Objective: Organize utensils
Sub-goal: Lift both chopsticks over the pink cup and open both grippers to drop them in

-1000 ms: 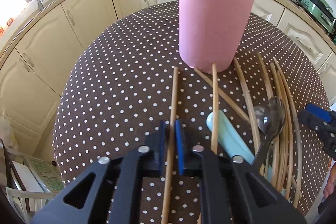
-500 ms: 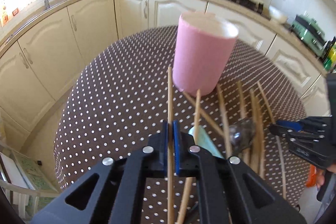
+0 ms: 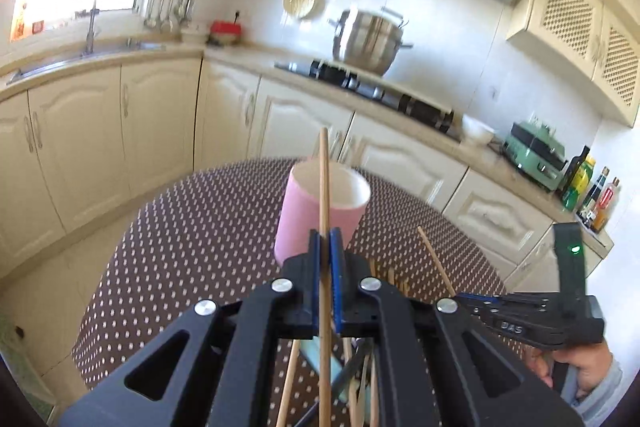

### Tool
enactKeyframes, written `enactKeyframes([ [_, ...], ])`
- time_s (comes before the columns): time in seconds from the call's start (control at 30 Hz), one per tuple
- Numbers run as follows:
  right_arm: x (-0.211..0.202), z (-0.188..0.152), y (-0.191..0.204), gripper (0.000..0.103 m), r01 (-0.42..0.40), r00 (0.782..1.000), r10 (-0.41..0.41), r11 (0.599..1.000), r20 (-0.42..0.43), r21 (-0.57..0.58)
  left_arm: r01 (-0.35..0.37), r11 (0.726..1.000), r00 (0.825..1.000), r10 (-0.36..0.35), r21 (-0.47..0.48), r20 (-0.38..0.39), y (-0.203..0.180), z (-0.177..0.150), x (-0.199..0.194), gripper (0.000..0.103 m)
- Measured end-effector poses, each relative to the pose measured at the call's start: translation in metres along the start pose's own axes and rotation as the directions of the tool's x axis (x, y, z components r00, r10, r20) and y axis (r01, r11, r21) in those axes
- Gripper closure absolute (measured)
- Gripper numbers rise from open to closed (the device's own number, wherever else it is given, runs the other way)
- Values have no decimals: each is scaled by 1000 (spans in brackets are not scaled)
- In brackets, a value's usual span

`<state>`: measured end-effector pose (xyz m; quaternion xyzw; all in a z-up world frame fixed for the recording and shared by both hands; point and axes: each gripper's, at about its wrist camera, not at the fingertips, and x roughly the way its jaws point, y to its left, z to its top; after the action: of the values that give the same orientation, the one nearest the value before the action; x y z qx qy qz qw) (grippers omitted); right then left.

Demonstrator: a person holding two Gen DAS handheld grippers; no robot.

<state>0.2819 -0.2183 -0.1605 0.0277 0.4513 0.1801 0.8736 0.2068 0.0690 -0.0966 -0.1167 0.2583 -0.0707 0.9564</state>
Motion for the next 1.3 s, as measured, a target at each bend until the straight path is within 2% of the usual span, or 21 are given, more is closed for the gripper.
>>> enactKeyframes([
  [0.17, -38, 17, 6, 96, -87, 983, 86, 996, 159, 0, 42, 999, 993, -45, 34, 106, -17, 9, 2, 98],
  [0.27, -54, 35, 14, 96, -143, 954, 146, 989, 263, -29, 55, 997, 985, -62, 44, 160, -25, 22, 10, 98],
  [0.37, -53, 55, 32, 96, -180, 924, 189, 982, 332, -59, 54, 996, 972, -67, 64, 224, -35, 37, 14, 98],
  [0.53, -47, 96, 57, 96, -234, 855, 252, 967, 452, -97, 65, 997, 938, -78, 50, 338, -38, 64, 22, 98],
  [0.7, -39, 126, 76, 96, -272, 789, 289, 956, 542, -113, 39, 999, 880, -49, 30, 472, -35, 87, 36, 98],
  [0.87, -28, 149, 81, 96, -278, 730, 278, 955, 624, -101, 4, 1000, 840, -5, 2, 542, -27, 105, 56, 98],
  [0.93, -22, 158, 81, 96, -301, 708, 286, 949, 646, -90, 2, 1000, 836, 3, -8, 548, -24, 108, 66, 98],
  [1.0, -15, 164, 83, 96, -297, 699, 282, 950, 657, -91, 0, 1000, 822, 14, -24, 570, -20, 109, 73, 98],
  [1.07, -10, 163, 86, 96, -283, 695, 273, 954, 665, -95, -1, 1000, 816, 18, -31, 578, -17, 110, 79, 98],
  [1.2, 5, 162, 87, 96, -269, 700, 266, 958, 662, -100, -21, 999, 823, 32, -26, 567, -13, 105, 92, 98],
  [1.3, 14, 158, 86, 96, -253, 714, 258, 962, 651, -104, -34, 999, 844, 41, -23, 535, -10, 99, 102, 98],
])
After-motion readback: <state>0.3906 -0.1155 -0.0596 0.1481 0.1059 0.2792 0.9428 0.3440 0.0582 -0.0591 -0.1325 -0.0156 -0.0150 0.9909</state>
